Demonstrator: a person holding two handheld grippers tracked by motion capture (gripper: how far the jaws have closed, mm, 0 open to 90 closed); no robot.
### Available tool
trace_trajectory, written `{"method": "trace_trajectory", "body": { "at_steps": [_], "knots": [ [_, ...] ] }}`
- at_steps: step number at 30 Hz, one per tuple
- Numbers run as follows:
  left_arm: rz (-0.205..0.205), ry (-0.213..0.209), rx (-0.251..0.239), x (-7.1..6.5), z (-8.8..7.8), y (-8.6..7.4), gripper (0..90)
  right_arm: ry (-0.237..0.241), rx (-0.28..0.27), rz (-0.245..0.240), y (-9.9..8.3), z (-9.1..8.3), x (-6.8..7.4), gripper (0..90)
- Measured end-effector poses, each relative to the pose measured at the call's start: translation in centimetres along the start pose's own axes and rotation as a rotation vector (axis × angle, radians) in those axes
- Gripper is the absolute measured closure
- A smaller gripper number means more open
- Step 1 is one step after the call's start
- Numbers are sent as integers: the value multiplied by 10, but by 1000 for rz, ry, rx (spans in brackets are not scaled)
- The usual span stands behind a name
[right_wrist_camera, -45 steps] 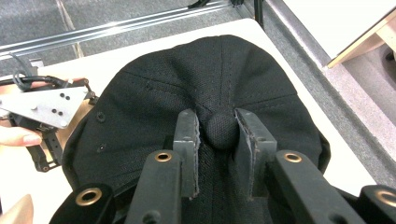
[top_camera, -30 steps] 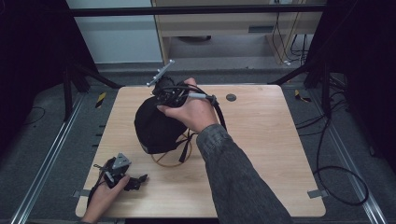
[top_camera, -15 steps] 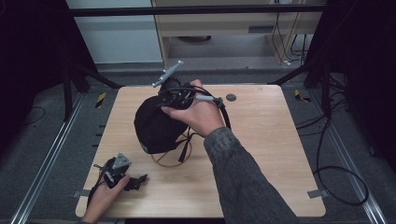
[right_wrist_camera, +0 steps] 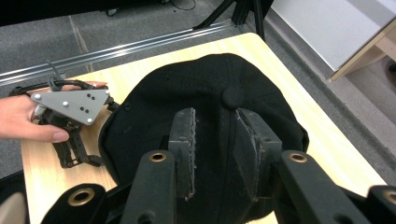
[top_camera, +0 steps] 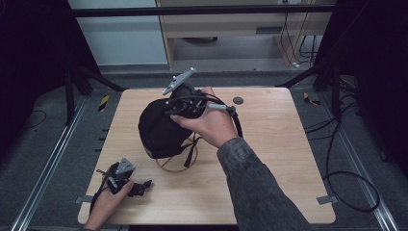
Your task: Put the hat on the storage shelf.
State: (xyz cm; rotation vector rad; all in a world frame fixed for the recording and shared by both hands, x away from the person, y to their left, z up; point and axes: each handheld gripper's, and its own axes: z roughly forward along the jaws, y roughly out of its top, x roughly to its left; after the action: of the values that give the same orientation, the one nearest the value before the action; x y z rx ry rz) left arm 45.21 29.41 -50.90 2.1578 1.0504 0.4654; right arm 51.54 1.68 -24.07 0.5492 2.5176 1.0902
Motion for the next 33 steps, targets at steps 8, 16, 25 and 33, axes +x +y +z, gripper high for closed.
{"method": "trace_trajectory", "body": {
  "at_steps": [8, 16, 25, 33],
  "knots": [
    [0, 0, 0, 0, 0, 0, 0, -3, -11, 17, -13, -10, -2, 686],
    [0, 0, 0, 0, 0, 0, 0, -11, -20, 36, -26, -17, -4, 681],
    [0, 0, 0, 0, 0, 0, 0, -32, -41, 58, -33, -28, -8, 626],
    [0, 0, 0, 0, 0, 0, 0, -72, -44, 92, -49, -37, -9, 516]
  ]
}}
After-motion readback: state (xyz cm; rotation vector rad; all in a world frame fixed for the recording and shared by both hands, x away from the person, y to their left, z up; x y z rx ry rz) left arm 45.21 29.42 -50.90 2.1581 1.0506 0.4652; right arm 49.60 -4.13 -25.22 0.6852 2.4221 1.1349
